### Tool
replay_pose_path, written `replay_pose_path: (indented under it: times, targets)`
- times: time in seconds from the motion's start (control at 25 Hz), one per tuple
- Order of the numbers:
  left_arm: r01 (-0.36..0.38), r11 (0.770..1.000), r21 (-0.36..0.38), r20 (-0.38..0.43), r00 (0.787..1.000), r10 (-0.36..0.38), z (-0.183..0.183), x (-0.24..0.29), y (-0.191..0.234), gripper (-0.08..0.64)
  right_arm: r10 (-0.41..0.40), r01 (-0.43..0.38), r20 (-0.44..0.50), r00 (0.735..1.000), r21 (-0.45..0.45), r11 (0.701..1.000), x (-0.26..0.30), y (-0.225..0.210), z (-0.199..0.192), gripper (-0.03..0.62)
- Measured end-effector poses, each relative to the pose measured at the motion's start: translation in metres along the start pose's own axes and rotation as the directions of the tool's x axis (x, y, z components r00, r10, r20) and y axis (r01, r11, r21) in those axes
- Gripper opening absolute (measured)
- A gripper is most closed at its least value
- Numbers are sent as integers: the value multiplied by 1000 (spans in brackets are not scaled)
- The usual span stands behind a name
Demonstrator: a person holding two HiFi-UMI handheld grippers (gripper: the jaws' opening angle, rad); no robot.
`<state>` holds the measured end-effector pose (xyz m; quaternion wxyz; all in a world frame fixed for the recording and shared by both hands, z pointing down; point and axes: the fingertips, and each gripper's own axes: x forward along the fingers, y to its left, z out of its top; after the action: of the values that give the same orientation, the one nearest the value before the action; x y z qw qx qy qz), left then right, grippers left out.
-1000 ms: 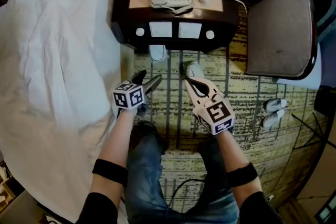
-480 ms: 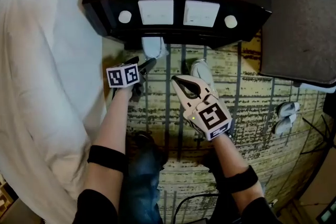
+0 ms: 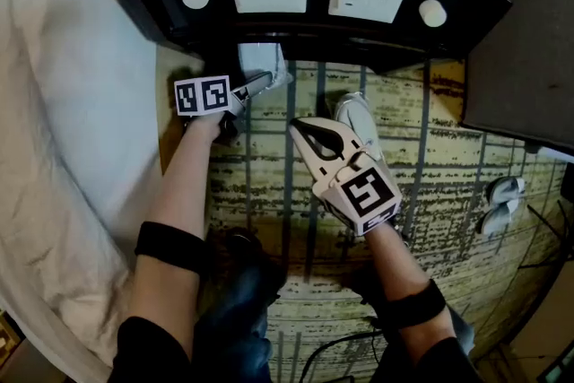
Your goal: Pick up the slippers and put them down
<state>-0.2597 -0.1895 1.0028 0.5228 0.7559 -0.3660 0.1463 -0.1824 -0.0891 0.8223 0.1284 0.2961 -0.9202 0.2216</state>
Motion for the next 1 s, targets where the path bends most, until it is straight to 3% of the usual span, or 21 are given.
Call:
replay_pose_path:
  times: [0.16, 0.28, 0.4, 0.68, 1.0]
  targets:
    - [39, 999, -33, 10, 999, -39, -3, 9, 0, 373, 10, -10, -3, 1000, 6, 1000, 4, 4, -10, 0]
    - [82, 995, -50, 29, 996, -80, -3, 10, -6, 210, 15, -15, -5, 1000, 11, 1000, 0, 6, -15, 2]
    - [115, 991, -64, 66, 992, -111, -1, 9, -11, 130, 13, -13, -8, 1000, 17, 1000, -5, 5, -19, 0]
    - [172, 984, -54, 103, 981, -166, -13, -3, -31, 104, -1, 1, -8, 1000, 36, 999, -19, 4, -20, 0]
    - [189, 975, -119, 92, 980, -179, -78, -55, -78, 101, 24, -22, -43, 999, 63, 998, -60, 38, 3, 0]
